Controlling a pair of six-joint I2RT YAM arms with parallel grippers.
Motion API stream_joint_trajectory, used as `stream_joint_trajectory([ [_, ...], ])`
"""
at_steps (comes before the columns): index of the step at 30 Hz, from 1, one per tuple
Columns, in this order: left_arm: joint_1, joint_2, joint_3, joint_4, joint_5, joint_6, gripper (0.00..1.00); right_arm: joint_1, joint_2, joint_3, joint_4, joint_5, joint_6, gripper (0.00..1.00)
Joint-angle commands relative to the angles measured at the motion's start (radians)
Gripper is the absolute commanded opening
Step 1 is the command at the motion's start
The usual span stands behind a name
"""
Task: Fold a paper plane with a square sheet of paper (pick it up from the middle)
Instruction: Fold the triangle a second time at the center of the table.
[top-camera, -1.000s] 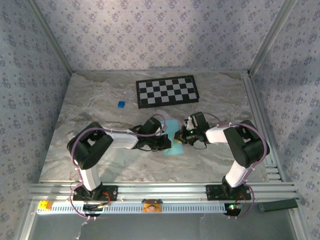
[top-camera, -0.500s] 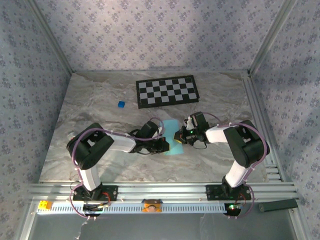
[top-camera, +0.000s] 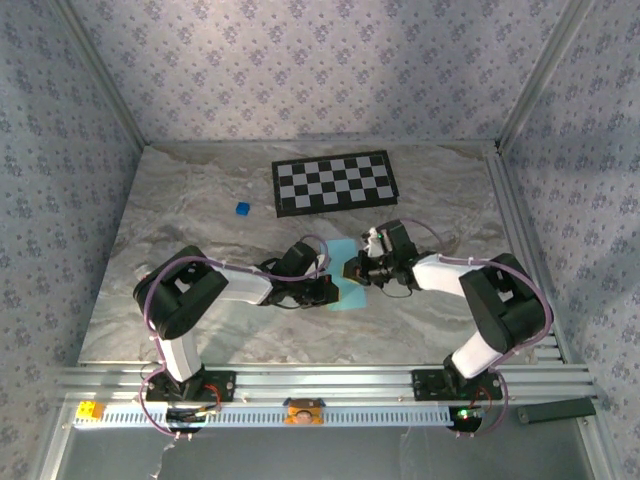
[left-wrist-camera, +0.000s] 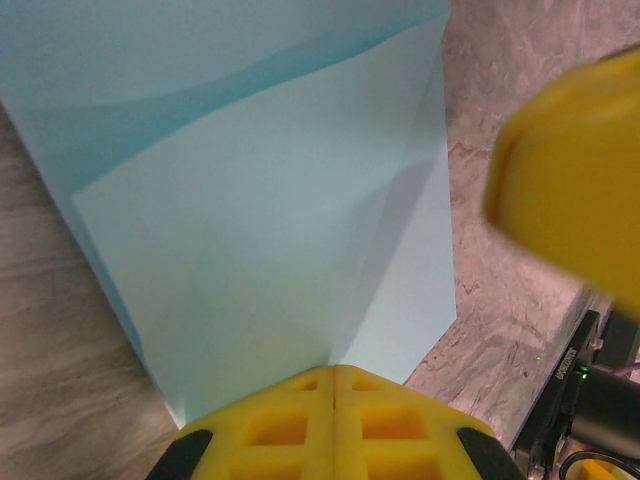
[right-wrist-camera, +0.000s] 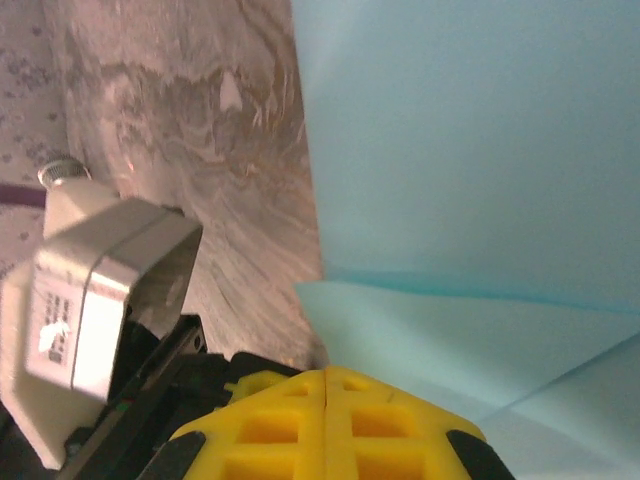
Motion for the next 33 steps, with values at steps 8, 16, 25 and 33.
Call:
stream_joint_trajectory([
  [8,-0.011,0.029,-0.030,-0.164,-0.028,0.034,0.00,-0.028,0.116,-0.042,-0.021,0.095,0.003,0.00],
  [16,-0.011,0.043,-0.037,-0.164,-0.031,0.037,0.00,-0.131,0.115,-0.037,0.041,0.061,0.029,0.00],
  [25,-0.013,0.037,-0.046,-0.155,-0.031,0.033,0.00,-0.177,0.040,-0.011,0.003,0.052,0.014,0.00],
  [33,-0.013,0.029,-0.041,-0.162,-0.029,0.038,0.00,-0.095,0.004,0.014,-0.016,0.003,-0.015,0.00],
])
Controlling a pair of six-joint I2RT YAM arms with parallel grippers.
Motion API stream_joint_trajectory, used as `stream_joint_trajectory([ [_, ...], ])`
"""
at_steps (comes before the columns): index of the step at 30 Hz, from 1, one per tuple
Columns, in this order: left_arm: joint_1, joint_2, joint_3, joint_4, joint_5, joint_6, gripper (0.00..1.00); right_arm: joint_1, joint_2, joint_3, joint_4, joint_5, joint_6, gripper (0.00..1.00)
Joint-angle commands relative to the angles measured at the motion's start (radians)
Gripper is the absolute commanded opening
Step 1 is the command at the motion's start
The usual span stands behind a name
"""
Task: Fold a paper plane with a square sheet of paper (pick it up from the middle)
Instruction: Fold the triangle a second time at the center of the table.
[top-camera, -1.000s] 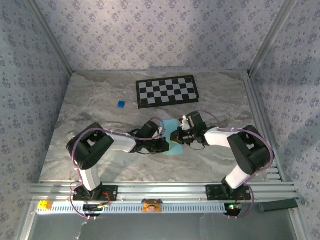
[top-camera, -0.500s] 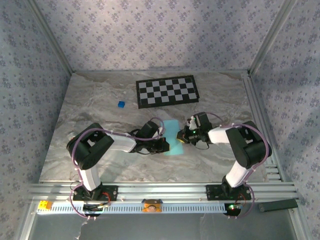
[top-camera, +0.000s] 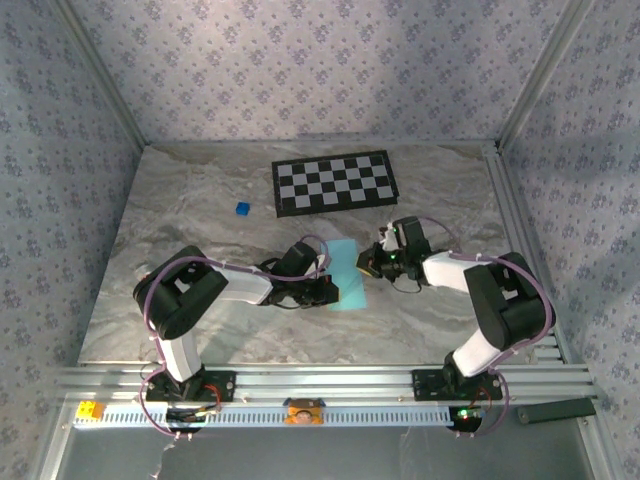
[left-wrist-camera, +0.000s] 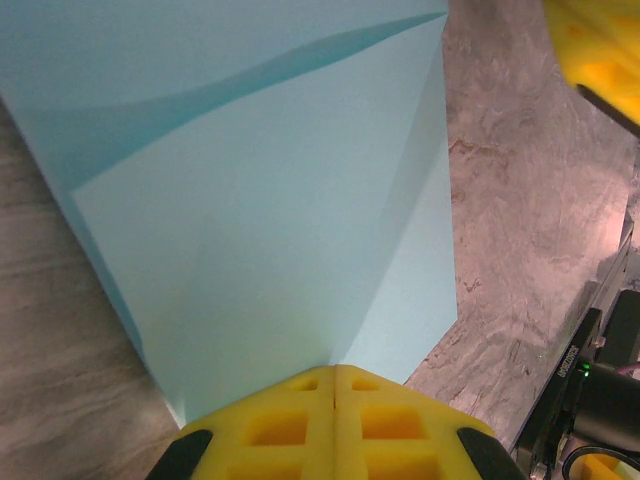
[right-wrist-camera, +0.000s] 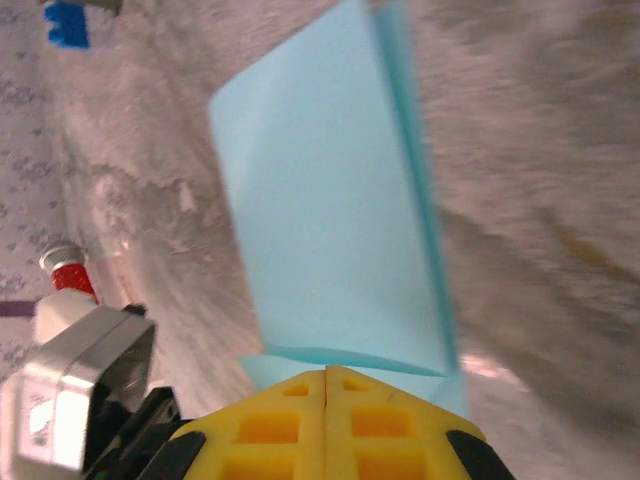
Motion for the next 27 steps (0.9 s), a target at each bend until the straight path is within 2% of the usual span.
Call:
stream_joint_trajectory([
  [1,-0.013,0.030,-0.040,-0.155,-0.028,0.031,0.00,0.031,0.016,0.022,-0.035,-0.019,-0.026,0.00],
  [7,-0.013,0.015,-0.026,-0.163,-0.029,0.032,0.00,0.024,0.109,0.013,-0.071,0.048,-0.033,0.00],
  [12,-0.018,-0.051,0.015,-0.191,-0.029,0.036,0.01,-0.009,0.166,-0.018,-0.046,0.037,-0.033,0.00],
  [18,-0.051,-0.144,0.054,-0.085,-0.089,-0.071,0.07,-0.004,0.160,-0.025,-0.048,0.036,-0.031,0.00],
  [27,-0.055,-0.011,0.157,-0.071,-0.110,-0.094,0.08,-0.003,0.153,-0.026,-0.052,0.036,-0.028,0.00],
])
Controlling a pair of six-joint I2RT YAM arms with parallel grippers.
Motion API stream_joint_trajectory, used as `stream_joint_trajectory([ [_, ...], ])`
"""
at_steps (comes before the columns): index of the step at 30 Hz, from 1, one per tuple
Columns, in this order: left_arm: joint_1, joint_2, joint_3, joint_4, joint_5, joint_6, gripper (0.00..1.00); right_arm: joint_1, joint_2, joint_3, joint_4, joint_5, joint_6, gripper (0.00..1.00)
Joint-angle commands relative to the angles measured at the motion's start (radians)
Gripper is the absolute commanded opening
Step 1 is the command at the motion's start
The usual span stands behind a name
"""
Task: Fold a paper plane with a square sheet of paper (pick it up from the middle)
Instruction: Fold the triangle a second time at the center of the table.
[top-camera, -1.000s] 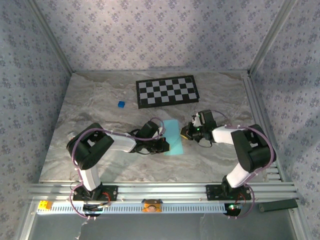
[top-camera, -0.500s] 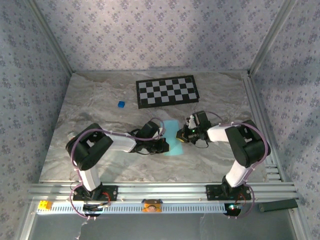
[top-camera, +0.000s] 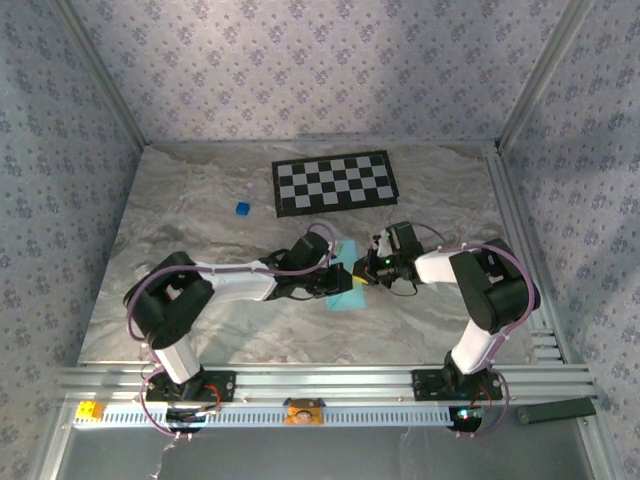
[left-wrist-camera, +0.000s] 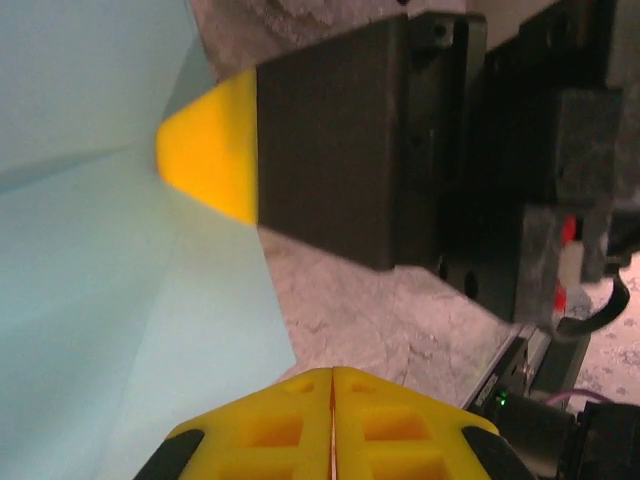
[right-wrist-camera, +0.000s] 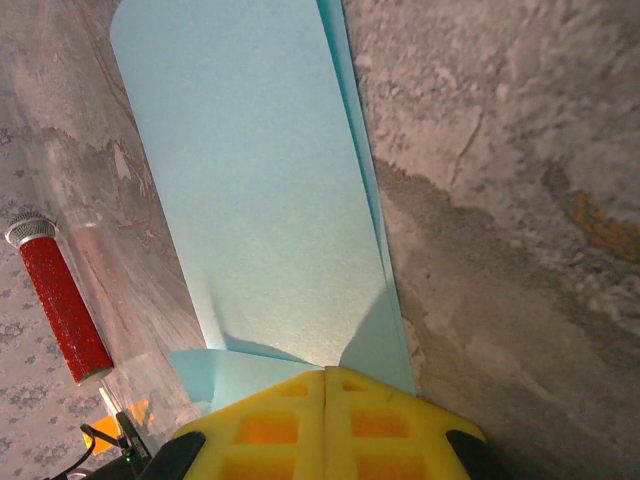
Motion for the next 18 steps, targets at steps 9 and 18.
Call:
stream_joint_trajectory([
  [9,0.014,0.120,0.059,0.014,-0.058,-0.034,0.07,-0.005,0.018,-0.039,-0.075,0.088,-0.017,0.00],
  [18,0.014,0.173,0.036,-0.017,-0.046,-0.056,0.06,-0.005,0.028,-0.047,-0.070,0.092,-0.019,0.00],
])
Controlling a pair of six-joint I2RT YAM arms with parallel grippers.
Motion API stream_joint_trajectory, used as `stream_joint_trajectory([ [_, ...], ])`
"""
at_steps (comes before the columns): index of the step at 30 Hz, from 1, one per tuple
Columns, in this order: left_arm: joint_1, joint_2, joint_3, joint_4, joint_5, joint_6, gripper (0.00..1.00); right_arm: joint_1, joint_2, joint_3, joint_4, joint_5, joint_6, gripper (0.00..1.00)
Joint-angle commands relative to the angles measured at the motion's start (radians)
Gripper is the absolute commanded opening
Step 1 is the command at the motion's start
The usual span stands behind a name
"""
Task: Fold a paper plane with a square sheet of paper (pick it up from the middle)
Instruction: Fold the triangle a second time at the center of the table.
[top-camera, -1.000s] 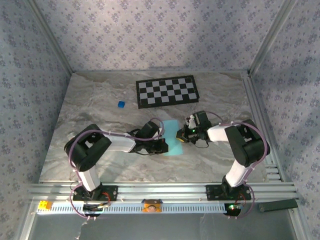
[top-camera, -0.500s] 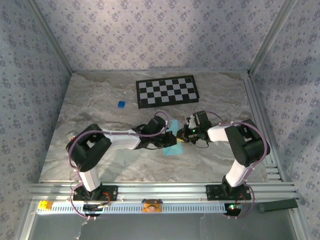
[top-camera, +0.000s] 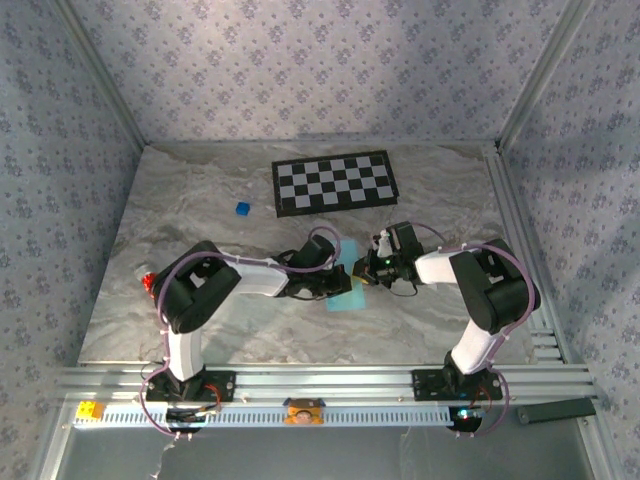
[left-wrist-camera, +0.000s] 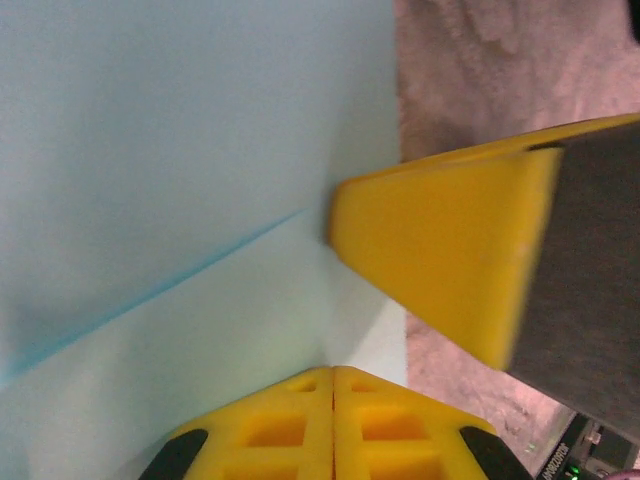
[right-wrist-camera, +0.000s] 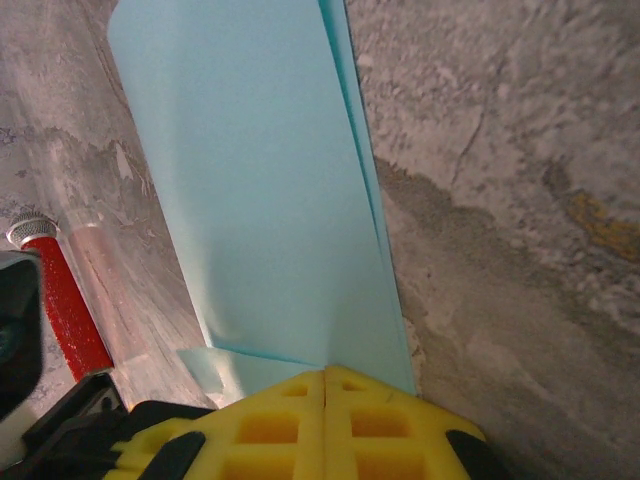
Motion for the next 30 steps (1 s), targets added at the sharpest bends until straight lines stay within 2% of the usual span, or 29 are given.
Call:
stream_joint_trajectory([
  [1,-0.001,0.016,-0.018,-0.027,-0.007,-0.020,0.06,-0.005,0.029,-0.041,-0.083,0.092,-0.020,0.00],
  [8,-0.001,-0.035,-0.119,0.003,0.013,-0.044,0.07,-0.005,0.031,-0.043,-0.093,0.104,-0.028,0.00],
  [16,0.000,-0.085,-0.154,-0.036,0.027,0.002,0.09,-0.006,0.027,-0.033,-0.101,0.103,-0.028,0.00],
  [30,-0.002,-0.195,-0.179,-0.321,-0.001,0.186,0.08,-0.005,0.019,-0.029,-0.113,0.103,-0.030,0.00],
])
